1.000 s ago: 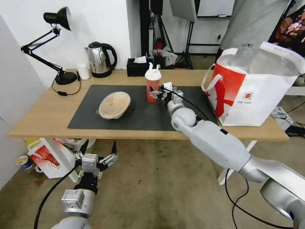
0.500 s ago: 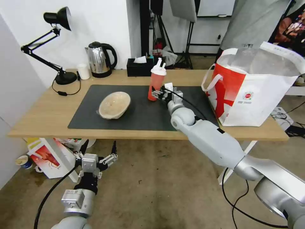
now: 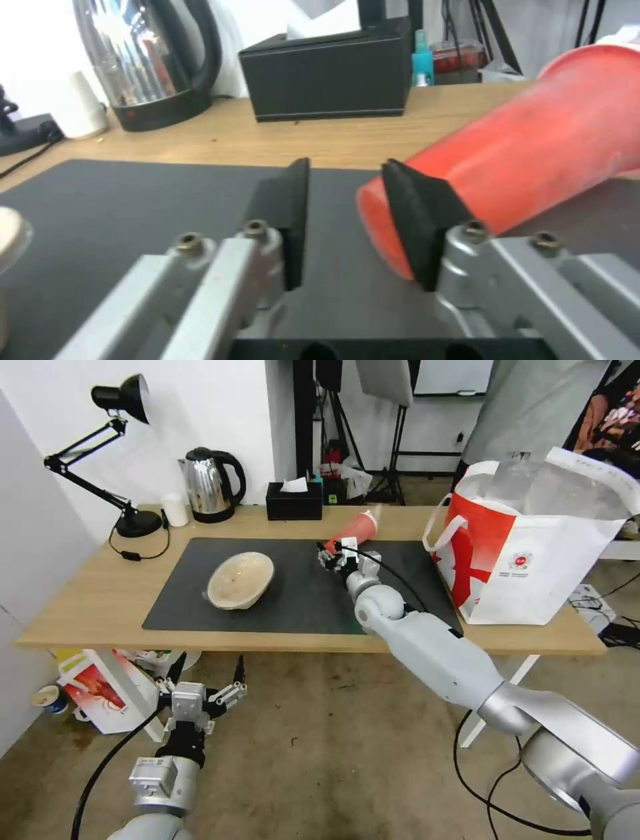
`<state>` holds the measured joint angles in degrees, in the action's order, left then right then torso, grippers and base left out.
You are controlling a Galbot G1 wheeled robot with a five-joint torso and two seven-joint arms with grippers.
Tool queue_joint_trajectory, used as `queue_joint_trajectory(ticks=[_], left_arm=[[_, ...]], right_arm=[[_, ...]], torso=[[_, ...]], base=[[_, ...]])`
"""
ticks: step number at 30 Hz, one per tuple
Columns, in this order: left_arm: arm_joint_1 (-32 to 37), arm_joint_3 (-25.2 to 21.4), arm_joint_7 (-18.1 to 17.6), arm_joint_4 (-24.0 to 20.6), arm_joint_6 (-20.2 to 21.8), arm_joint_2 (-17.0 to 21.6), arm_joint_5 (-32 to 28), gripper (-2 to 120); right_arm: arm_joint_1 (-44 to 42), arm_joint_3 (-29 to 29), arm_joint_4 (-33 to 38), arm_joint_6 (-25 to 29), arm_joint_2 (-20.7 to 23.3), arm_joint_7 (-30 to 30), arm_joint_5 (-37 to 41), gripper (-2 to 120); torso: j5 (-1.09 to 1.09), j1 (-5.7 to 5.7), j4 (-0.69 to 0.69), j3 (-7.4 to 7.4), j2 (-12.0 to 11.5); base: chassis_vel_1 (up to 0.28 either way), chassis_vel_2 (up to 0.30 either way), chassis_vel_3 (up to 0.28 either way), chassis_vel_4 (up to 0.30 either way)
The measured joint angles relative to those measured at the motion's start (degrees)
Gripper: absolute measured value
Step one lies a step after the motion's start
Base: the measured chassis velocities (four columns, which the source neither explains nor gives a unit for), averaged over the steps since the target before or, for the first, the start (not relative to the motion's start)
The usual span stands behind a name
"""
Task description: Pick up the trash from the table and place it into the takeout bag.
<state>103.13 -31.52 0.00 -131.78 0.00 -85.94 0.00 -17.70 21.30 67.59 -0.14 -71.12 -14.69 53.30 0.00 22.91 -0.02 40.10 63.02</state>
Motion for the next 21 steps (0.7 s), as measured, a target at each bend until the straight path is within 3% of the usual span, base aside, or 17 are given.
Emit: queue_joint_trajectory(ticks=[6,10,12,21], left_arm=[[0.0,0.0,0.0,0.0,0.0,0.0,0.0,100],[0.0,0.0,0.0,0.0,0.0,0.0,0.0,100],[0.0,0.0,0.0,0.0,0.0,0.0,0.0,100],[0.0,0.0,0.0,0.0,0.0,0.0,0.0,100]], right_arm=[[-0.1,-0.4,0.9,-0.1,0.8,-0.6,-0.7,2],[0.0,-0.5,3.9,-1.3,2.0,-1.8,-1.3,0],[0.3,-0.5,4.9,-1.7,2.5,-2.4,-1.4,1],[2.6,1.9,14.4,-6.1,6.1,-9.2,2.8,36]], torso=[[0.00,0.00,0.02,0.00,0.0],[0.01,0.00,0.02,0.00,0.0],[0.01,0.00,0.02,0.01,0.0],[0.00,0.01,0.03,0.00,0.0]], base=[[0.000,0.000,0.000,0.000],[0.000,0.000,0.000,0.000],[0.000,0.000,0.000,0.000],[0.000,0.000,0.000,0.000]])
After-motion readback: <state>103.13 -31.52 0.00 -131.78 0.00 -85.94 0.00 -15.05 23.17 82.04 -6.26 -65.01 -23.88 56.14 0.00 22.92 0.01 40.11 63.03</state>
